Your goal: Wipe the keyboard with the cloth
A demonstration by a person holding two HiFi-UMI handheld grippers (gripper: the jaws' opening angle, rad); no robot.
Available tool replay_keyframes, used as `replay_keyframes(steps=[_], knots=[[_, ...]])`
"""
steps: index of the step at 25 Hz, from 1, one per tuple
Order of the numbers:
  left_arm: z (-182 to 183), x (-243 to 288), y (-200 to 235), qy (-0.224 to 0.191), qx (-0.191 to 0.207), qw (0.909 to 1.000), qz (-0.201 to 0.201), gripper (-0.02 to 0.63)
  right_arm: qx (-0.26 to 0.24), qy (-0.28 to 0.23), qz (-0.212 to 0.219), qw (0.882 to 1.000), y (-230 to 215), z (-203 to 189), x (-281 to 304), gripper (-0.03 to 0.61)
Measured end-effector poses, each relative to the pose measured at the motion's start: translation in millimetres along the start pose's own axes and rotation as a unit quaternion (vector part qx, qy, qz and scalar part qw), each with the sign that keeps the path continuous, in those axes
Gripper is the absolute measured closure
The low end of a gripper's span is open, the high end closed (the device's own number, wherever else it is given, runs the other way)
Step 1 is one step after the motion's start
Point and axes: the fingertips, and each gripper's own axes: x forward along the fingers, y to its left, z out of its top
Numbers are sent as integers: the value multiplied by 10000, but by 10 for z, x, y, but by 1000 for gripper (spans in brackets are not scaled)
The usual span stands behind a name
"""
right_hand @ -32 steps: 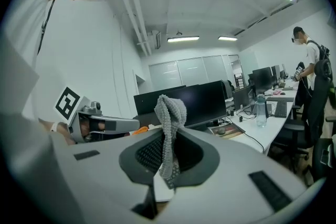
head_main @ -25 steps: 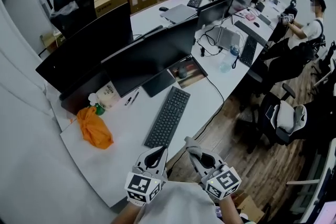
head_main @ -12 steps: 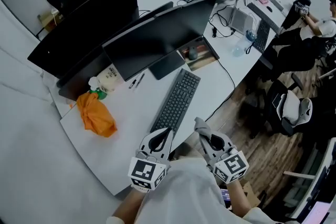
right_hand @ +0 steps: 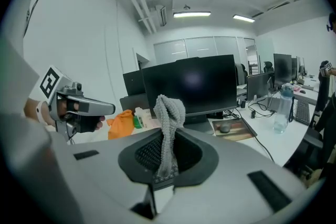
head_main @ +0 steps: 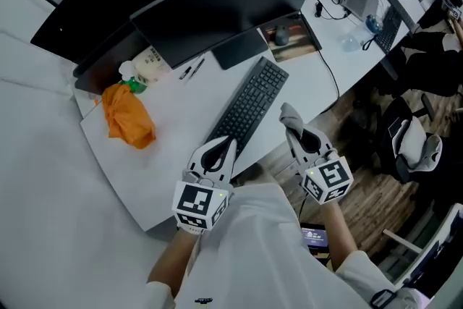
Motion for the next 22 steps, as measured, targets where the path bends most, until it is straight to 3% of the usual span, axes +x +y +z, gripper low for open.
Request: replay_keyframes(steps=[5,22], knots=[[-204,193,20,108,-480,9987,157,595,-142,177,63,9997,-356,-90,237,548],[-588,714,251,535,-829,9937,541,595,-729,1331,-17,9884,-1359,-823,1141,548]])
